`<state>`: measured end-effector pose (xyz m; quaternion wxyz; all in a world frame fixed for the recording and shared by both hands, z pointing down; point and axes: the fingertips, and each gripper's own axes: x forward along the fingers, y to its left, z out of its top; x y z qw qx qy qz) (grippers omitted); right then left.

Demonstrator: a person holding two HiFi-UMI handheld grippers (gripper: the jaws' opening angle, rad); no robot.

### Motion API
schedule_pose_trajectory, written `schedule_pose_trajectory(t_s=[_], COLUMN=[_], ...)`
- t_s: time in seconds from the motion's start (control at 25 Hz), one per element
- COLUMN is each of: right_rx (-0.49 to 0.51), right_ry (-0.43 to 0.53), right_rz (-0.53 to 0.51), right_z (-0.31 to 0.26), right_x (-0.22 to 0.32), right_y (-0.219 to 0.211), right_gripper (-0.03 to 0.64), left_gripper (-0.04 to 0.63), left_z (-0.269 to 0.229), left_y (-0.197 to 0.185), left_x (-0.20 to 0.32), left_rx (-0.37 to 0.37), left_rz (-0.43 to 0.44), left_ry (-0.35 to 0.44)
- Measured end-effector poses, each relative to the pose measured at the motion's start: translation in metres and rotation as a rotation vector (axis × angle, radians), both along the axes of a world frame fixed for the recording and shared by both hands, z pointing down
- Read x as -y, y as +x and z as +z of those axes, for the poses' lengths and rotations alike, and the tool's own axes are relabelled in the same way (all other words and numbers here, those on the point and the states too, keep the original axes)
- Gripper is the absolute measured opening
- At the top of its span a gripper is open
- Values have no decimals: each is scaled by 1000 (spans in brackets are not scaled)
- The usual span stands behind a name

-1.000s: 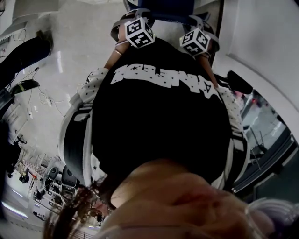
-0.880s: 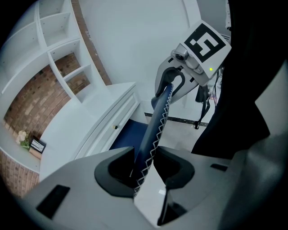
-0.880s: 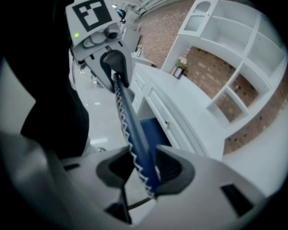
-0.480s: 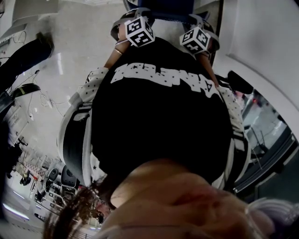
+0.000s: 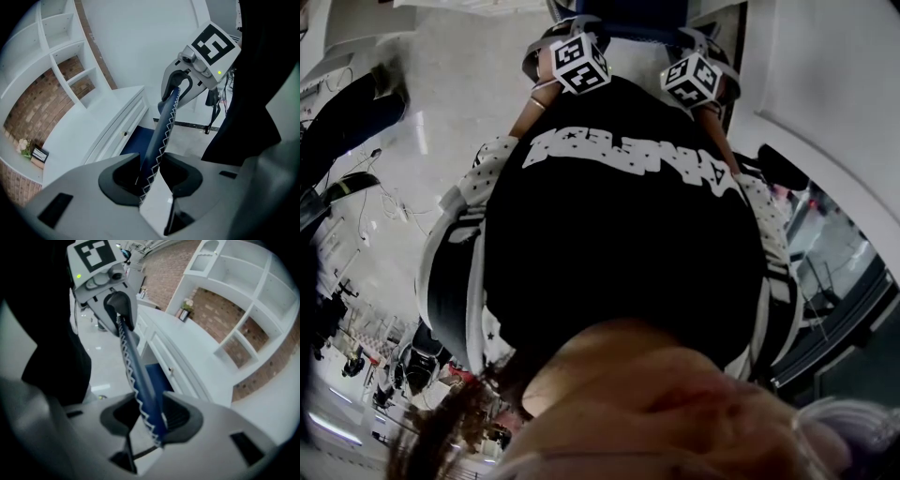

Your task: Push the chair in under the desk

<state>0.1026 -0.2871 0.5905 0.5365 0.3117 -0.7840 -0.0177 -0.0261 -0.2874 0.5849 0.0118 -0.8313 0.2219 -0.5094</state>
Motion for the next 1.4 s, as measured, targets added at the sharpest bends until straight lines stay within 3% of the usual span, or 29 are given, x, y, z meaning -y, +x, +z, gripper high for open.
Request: schedule_pose_trajectory(t_s=[0.72, 1.4], right_rx=[-3, 14], right_ry=[0, -13], right_rz=[30, -32], right_z=[0, 3], right_x=[22, 37], right_y=[-3, 0], right_gripper=[156, 155], left_gripper=[160, 160], left_z=[-1, 3], left_y=[-3, 1], left_x=[23, 37], left_rx=[-10, 6], left_rz=[26, -9], left_ry=[9, 4])
